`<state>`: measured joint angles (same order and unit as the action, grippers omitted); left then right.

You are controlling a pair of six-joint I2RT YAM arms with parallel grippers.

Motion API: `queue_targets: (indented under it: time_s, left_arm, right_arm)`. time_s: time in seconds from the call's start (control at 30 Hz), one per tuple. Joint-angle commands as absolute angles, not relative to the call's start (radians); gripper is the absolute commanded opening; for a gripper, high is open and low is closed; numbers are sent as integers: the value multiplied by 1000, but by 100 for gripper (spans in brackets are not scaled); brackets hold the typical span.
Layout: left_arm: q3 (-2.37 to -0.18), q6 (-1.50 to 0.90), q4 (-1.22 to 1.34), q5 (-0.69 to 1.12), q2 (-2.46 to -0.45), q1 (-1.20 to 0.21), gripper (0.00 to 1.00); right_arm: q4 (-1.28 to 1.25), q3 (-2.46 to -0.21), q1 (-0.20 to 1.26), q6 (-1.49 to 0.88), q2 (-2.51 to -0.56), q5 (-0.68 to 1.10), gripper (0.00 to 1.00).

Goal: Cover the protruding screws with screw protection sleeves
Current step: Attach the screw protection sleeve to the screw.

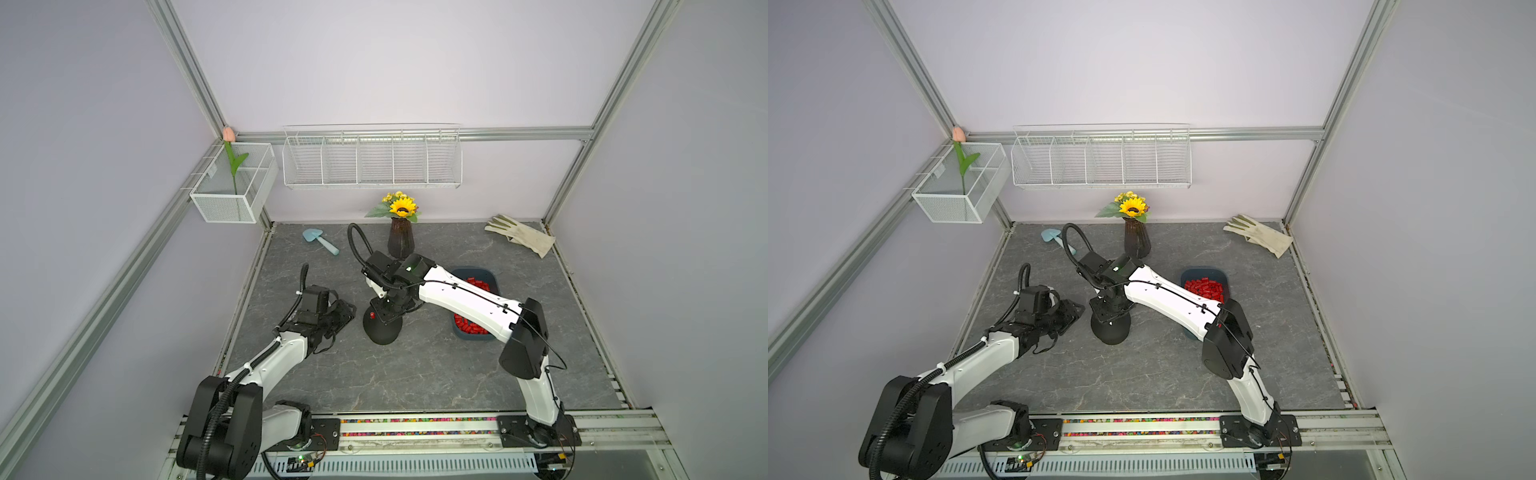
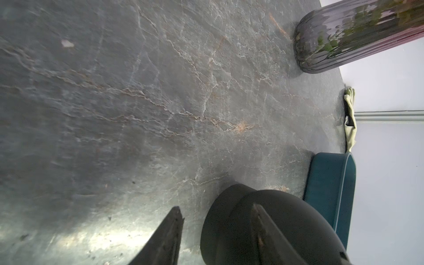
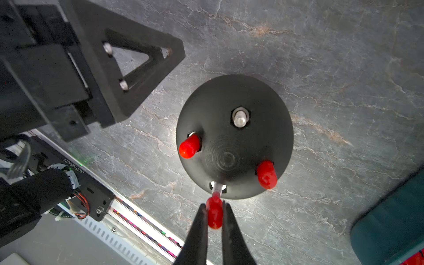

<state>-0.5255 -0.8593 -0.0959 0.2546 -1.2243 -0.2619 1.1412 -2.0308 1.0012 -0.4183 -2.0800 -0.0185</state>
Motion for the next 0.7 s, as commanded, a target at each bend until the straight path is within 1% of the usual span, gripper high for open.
queue_targets:
  time_s: [0.0, 0.67]
  left_arm:
    - [-525, -859, -104, 250, -1216, -258, 51]
    - [-517, -857, -106, 251, -1208, -250, 51]
  right_arm:
    - [1166, -2049, 995, -410, -2101, -31, 15]
    - [1157, -2043, 996, -413, -2117, -17, 14]
